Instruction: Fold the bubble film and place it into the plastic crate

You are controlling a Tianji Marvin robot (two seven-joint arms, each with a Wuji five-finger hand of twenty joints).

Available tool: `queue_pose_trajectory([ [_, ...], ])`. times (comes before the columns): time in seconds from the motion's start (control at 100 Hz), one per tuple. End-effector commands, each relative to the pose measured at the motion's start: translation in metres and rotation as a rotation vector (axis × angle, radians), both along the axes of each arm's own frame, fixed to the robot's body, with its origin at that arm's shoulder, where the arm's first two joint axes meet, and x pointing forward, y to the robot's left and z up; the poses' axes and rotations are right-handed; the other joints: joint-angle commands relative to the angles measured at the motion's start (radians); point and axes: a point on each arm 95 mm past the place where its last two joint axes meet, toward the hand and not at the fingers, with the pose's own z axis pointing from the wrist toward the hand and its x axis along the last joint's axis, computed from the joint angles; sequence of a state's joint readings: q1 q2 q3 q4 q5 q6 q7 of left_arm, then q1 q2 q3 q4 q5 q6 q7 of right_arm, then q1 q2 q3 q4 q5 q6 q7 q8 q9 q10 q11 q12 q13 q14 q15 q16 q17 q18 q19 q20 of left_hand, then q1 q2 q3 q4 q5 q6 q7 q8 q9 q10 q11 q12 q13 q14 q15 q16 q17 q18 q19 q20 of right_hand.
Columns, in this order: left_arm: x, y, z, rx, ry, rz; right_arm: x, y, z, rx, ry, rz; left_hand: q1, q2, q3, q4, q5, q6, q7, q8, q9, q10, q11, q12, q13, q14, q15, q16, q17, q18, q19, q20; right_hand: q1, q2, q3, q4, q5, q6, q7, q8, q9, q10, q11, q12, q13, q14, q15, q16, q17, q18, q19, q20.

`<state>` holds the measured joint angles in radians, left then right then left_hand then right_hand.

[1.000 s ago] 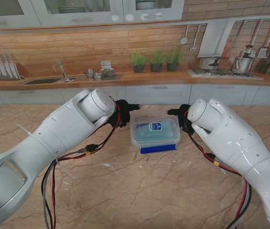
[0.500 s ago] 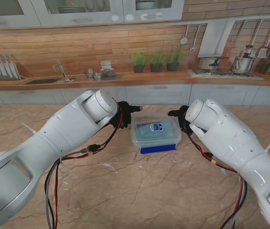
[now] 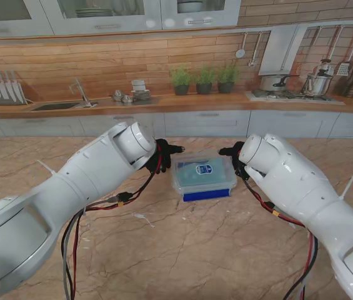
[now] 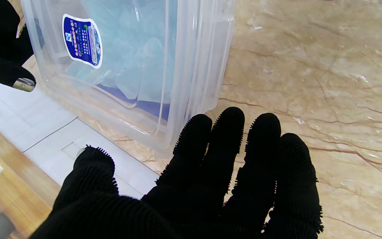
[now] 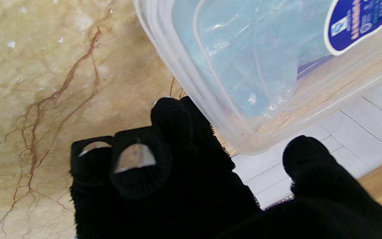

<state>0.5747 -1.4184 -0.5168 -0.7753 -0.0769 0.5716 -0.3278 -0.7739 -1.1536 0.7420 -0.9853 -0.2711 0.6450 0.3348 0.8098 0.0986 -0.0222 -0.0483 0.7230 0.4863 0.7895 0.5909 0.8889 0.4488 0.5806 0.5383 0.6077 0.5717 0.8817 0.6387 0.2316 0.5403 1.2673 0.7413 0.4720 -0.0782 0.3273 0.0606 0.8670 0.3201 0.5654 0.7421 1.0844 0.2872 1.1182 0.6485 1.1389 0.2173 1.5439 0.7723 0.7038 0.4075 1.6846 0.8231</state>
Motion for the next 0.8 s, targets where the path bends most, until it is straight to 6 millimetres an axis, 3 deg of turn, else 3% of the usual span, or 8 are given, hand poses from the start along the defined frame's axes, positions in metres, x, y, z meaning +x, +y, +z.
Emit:
queue_pose_trajectory([
  [0.0, -0.003, -0.012, 0.003, -0.009, 0.007, -0.025, -0.002, 0.011, -0.001, 0.018, -0.004, 0.019, 0.021, 0.015, -0.009, 0.014, -0.010, -0.166, 0.007, -0.001, -0.022, -0.037, -0.015, 0.004, -0.010, 0.008, -0.007, -0.002, -0.015, -0.035, -0.002, -0.008, -0.023, 0.001, 0.001, -0.015, -0.015, -0.150, -0.008, -0.002, -0.023, 0.157, 0.038, -0.004, 0.027, -0.003, 0.003, 0.003, -0.028, -0.144, 0.071, 0.011],
  [0.57, -0.011, -0.004, -0.002, 0.079, -0.006, -0.030, -0.013, 0.001, -0.011, -0.006, -0.003, -0.019, 0.027, 0.003, -0.009, 0.015, -0.040, -0.170, -0.061, -0.047, -0.047, -0.032, -0.030, 0.002, -0.033, 0.003, -0.024, -0.006, -0.036, -0.046, -0.010, -0.020, -0.036, -0.005, 0.014, -0.021, -0.039, -0.143, -0.017, -0.012, -0.052, 0.159, 0.011, -0.022, -0.009, 0.020, -0.042, 0.001, -0.070, -0.137, 0.037, 0.017],
  [0.79, -0.018, 0.004, 0.002, 0.085, -0.050, -0.020, -0.018, -0.008, -0.009, -0.029, -0.037, -0.041, 0.028, 0.002, -0.008, 0.015, -0.043, -0.171, -0.065, -0.053, -0.051, -0.034, -0.033, 0.001, -0.036, 0.002, -0.027, -0.007, -0.039, -0.047, -0.011, -0.022, -0.042, -0.007, 0.019, -0.024, -0.067, -0.144, -0.030, -0.019, -0.088, 0.161, -0.046, -0.059, -0.065, 0.060, -0.136, -0.014, -0.134, -0.120, -0.020, 0.003],
])
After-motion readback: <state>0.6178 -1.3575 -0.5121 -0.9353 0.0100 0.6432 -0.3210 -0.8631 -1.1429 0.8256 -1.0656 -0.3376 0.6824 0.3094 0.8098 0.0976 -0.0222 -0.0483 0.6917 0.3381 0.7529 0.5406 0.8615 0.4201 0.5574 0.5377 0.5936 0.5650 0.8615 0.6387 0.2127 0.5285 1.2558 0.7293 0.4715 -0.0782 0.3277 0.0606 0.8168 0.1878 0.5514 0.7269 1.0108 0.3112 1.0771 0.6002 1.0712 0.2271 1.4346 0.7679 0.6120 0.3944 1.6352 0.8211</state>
